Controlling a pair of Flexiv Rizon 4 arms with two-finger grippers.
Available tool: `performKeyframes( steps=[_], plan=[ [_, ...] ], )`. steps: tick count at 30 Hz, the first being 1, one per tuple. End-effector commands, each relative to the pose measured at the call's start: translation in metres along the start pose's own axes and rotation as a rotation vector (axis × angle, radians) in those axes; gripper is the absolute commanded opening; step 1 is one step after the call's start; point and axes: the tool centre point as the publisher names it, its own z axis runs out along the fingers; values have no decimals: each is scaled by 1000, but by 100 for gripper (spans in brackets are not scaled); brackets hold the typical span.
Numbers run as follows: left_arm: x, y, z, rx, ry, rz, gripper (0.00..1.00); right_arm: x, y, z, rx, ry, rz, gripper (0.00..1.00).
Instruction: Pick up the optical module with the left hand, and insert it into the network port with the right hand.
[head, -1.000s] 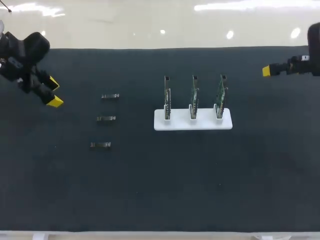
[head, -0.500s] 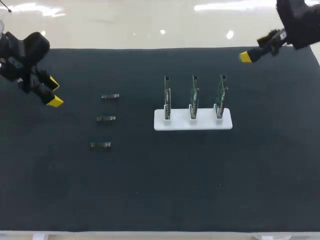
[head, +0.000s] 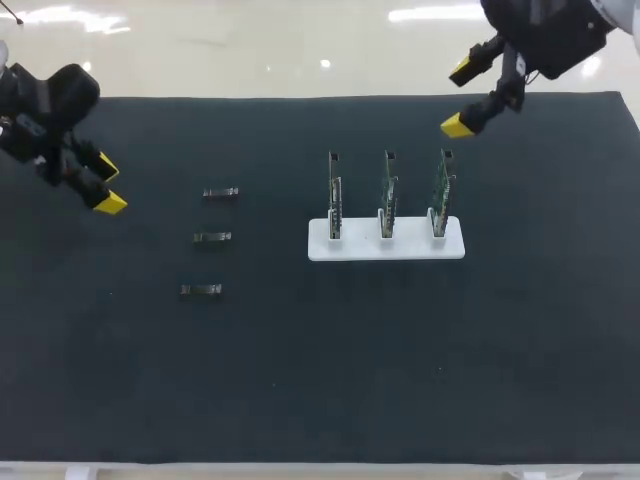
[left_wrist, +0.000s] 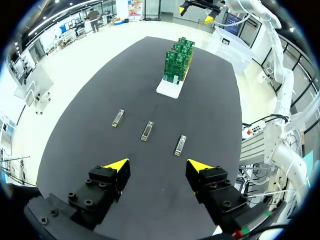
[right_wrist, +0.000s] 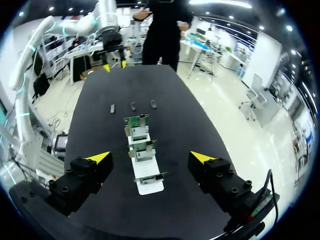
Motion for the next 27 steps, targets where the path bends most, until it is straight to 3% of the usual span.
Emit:
performKeyframes(
  steps=[1, 23, 27],
  plan=[
    [0, 0, 0, 1, 2, 1, 100, 3, 3, -5, -177, 10, -25, 100],
    [0, 0, 0, 1, 2, 1, 100, 4, 5, -6, -175, 23, -15, 100],
    [2, -11, 9, 20, 44, 143, 100, 4, 5, -6, -175, 23, -15, 100]
  ],
)
